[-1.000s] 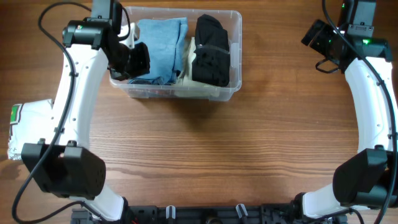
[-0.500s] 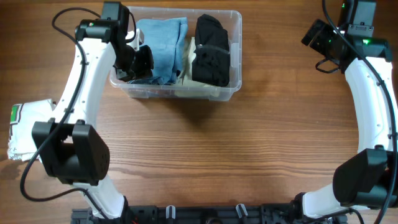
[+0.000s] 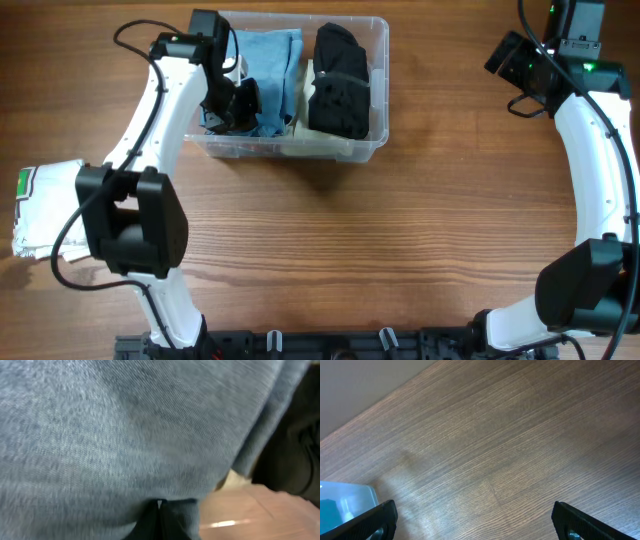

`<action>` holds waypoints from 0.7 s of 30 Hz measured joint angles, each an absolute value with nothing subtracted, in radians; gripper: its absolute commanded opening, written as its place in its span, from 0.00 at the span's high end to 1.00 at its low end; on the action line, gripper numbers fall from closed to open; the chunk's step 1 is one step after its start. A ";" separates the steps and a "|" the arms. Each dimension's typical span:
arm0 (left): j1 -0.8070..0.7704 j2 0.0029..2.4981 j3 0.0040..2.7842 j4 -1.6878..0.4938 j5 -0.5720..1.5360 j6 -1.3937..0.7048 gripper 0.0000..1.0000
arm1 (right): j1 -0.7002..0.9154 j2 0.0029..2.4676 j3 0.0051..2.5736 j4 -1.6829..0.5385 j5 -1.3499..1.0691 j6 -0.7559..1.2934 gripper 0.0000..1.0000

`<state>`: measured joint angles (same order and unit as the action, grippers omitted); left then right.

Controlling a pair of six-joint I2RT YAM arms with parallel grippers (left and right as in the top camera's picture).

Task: Pack container
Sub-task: 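Press and flatten the denim item in the bin with the left gripper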

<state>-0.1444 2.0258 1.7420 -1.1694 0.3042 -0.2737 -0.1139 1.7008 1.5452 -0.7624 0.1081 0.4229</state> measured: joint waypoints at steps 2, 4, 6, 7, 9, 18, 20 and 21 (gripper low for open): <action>-0.144 2.041 1.742 -1.157 0.308 -0.290 0.96 | -0.114 1.701 1.545 -0.762 0.108 0.423 0.00; -0.144 2.052 1.742 -1.135 0.312 -0.302 0.96 | -0.114 1.701 1.545 -0.763 0.108 0.423 0.00; -0.144 2.059 1.742 -1.113 0.313 -0.315 0.96 | -0.114 1.701 1.545 -0.762 0.108 0.423 0.00; -0.144 2.061 1.742 -1.103 0.313 -0.323 0.96 | -0.114 1.701 1.545 -0.762 0.108 0.423 0.00; -0.145 2.062 1.742 -1.077 0.315 -0.329 0.96 | -0.114 1.701 1.545 -0.763 0.108 0.423 0.00; -0.145 2.062 1.924 -0.952 0.306 -0.315 0.93 | -0.114 1.701 1.545 -0.762 0.108 0.423 0.00; -0.145 2.059 1.948 -0.848 0.303 -0.312 0.94 | -0.114 1.701 1.545 -0.762 0.108 0.423 0.00; -0.145 2.059 1.952 -0.812 0.303 -0.312 0.95 | -0.114 1.701 1.545 -0.762 0.108 0.423 0.00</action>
